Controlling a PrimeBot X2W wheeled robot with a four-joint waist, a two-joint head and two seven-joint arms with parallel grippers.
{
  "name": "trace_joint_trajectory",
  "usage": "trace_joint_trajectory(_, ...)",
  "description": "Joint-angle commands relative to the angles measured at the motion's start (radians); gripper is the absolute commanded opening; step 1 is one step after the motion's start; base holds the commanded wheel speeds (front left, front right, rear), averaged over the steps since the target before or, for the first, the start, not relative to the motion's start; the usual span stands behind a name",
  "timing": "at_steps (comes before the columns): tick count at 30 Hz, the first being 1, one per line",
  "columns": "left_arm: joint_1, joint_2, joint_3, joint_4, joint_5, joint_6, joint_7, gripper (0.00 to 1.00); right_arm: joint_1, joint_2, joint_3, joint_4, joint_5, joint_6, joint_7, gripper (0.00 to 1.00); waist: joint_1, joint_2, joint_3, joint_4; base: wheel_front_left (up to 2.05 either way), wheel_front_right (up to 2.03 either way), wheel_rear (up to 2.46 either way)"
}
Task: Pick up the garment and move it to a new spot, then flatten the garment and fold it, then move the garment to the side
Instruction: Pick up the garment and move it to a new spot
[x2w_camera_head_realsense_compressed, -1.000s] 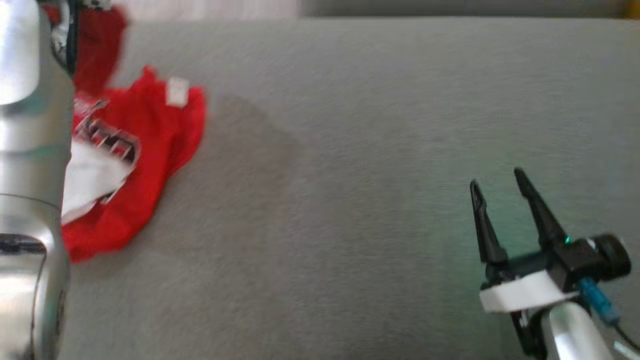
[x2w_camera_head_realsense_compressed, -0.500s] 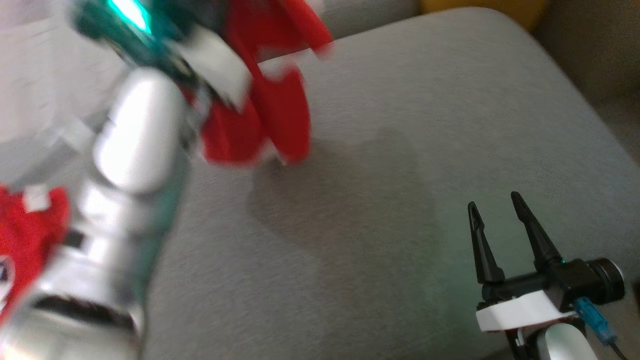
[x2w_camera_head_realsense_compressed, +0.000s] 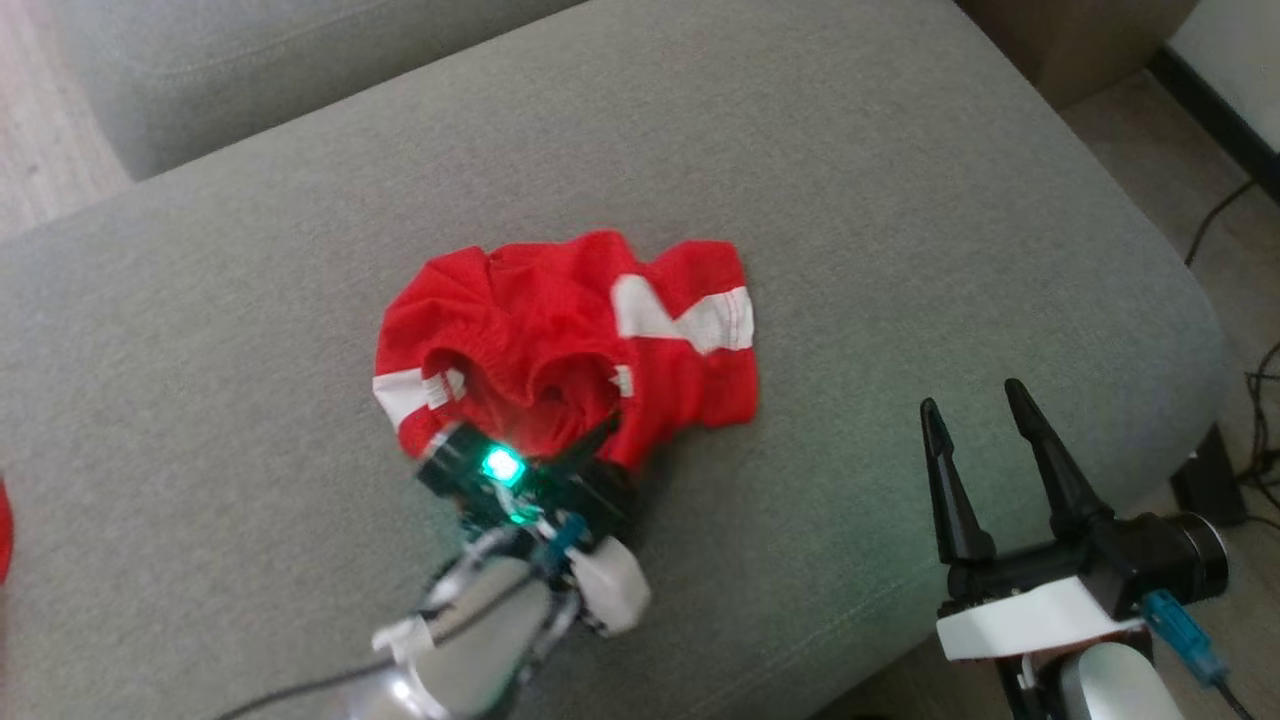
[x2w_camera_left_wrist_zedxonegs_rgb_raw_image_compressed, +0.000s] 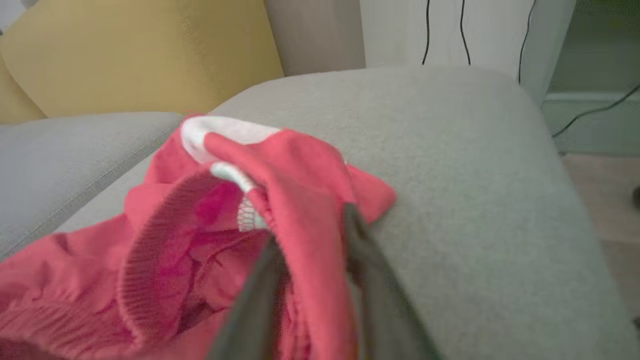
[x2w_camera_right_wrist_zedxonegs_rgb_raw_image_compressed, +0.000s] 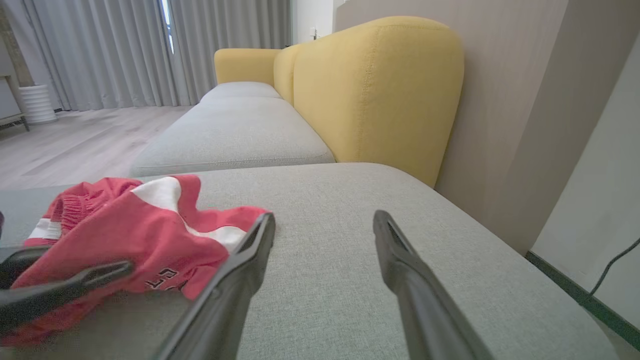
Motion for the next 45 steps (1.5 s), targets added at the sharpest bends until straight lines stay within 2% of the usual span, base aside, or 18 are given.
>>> trace_joint_trajectory(1,-0.025,0.003,-0.002,-0.060,-0.033,0.024,-0.017,1.00,-0.036,-0.003,0.020,-0.027,0.003,0.007,-0.003,1.00,-0.0003,-0.0001,-0.011,0.024,0.00,0.00,0.00)
trace_joint_trajectory(4,0.005,0.003,-0.062,-0.121,-0.109,0.080,-0.033,1.00,-0.025,-0.003,0.012,-0.020,-0.005,0.007,-0.003,1.00,-0.0003,-0.0001,-0.043,0.071,0.00,0.00,0.00)
trace_joint_trajectory(6,0.015,0.003,-0.077,-0.138,-0.130,0.098,-0.036,1.00,-0.019,-0.003,0.009,-0.018,-0.007,0.007,-0.003,1.00,-0.0003,-0.0001,-0.056,0.089,0.00,0.00,0.00)
trace_joint_trajectory(12,0.081,0.003,-0.102,-0.222,-0.179,0.212,-0.045,1.00,0.036,-0.003,-0.033,-0.013,-0.014,0.007,-0.003,1.00,-0.0003,-0.0001,-0.150,0.228,0.00,0.00,0.00)
trace_joint_trajectory(15,0.140,0.011,-0.058,-0.304,-0.192,0.250,-0.046,1.00,0.064,-0.003,-0.055,-0.014,-0.018,0.007,-0.003,1.00,-0.0003,-0.0001,-0.179,0.296,0.00,0.00,0.00)
trace_joint_trajectory(18,0.218,0.044,0.022,-0.409,-0.209,0.290,-0.046,1.00,0.081,-0.003,-0.073,-0.013,-0.021,0.007,-0.003,1.00,-0.0003,-0.0001,-0.198,0.345,0.00,0.00,0.00)
trace_joint_trajectory(24,0.385,0.099,0.217,-0.590,-0.201,0.360,-0.046,1.00,0.110,-0.003,-0.113,0.000,-0.016,0.007,-0.003,1.00,-0.0003,-0.0001,-0.227,0.397,0.00,0.00,0.00)
trace_joint_trajectory(27,0.462,0.102,0.289,-0.657,-0.181,0.358,-0.046,1.00,0.129,-0.003,-0.124,0.005,-0.011,0.007,-0.003,1.00,-0.0003,-0.0001,-0.236,0.406,0.00,0.00,0.00)
trace_joint_trajectory(33,0.573,0.079,0.350,-0.670,-0.143,0.292,-0.046,1.00,0.157,-0.003,-0.116,0.018,-0.004,0.007,-0.003,1.00,-0.0003,-0.0001,-0.244,0.407,0.00,0.00,0.00)
trace_joint_trajectory(45,0.590,0.024,0.420,-0.655,-0.079,0.230,-0.046,1.00,0.150,-0.003,-0.096,0.020,0.010,0.007,-0.003,1.00,-0.0003,-0.0001,-0.242,0.402,0.00,0.00,0.00)
